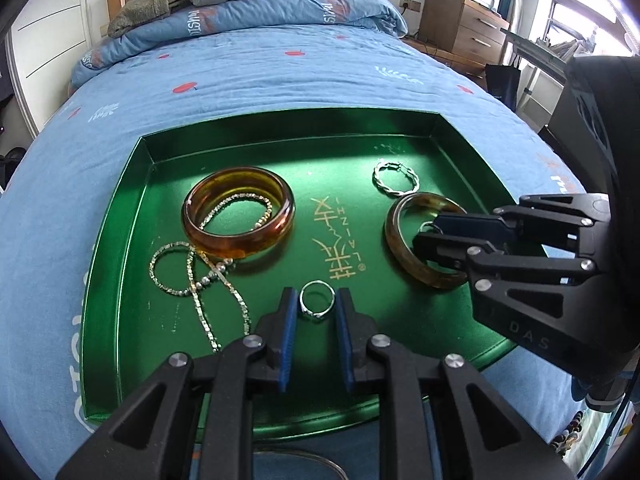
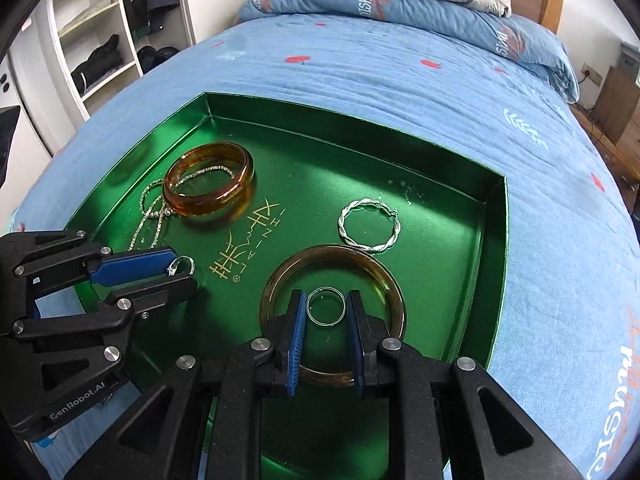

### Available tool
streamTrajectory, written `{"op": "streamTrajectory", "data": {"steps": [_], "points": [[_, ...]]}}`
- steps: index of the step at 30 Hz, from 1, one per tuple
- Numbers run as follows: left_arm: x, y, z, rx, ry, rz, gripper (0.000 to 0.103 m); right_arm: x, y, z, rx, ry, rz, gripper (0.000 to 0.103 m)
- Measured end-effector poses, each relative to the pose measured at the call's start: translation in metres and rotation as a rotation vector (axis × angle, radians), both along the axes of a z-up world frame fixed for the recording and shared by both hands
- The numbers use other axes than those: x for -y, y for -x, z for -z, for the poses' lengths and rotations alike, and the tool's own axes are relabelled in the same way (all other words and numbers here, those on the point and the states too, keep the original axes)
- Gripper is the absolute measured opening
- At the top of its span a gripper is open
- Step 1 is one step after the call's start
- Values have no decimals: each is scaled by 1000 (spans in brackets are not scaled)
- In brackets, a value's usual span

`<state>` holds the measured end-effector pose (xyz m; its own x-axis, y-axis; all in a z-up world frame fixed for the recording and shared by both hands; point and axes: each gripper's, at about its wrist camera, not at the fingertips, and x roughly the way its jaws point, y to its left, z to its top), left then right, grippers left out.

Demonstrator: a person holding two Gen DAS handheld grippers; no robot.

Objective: Organize jewelry
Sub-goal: 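Carry both rings into the green tray and open both tools to release them, then withdraw both tools from the tray toward the remaining jewelry on the bed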

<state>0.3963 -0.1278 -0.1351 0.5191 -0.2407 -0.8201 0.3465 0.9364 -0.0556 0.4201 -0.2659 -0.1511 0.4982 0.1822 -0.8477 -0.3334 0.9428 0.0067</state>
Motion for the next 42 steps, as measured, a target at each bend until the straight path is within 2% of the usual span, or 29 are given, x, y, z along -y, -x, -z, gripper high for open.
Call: {"op": "streamTrajectory", "data": {"steps": [2,5,7,13,15,19,26,32,36,42], "points": [[-1,1,0,2,7,-6,19,0,-1,0,-2,-3,4,22],[-2,2,-4,-3,20,-5,19,-2,1,-3,-1,0,11,32],[-3,6,-10,10,15,-5,19,-1,3,-9,10,-7,16,34],[-6,20,-43,56,24,-15,19,7,25,-47,85,-36,54,38],[-10,29,-58,81,34,-27,19,12,39,-62,111,-54,68,39],[-20,49,-87,130,50,-42,19,19,73,-90,162,-73,81,48],[-51,93,-130,175,44,-48,19,27,139,-124,223,-110,86,48],[-92,133,-156,203,35,-56,22,34,197,-138,263,-102,110,48],[-118,160,-168,223,37,-82,32,43,231,-145,280,-117,139,49],[-149,203,-178,241,21,-108,33,56,279,-153,305,-153,195,54]]}}
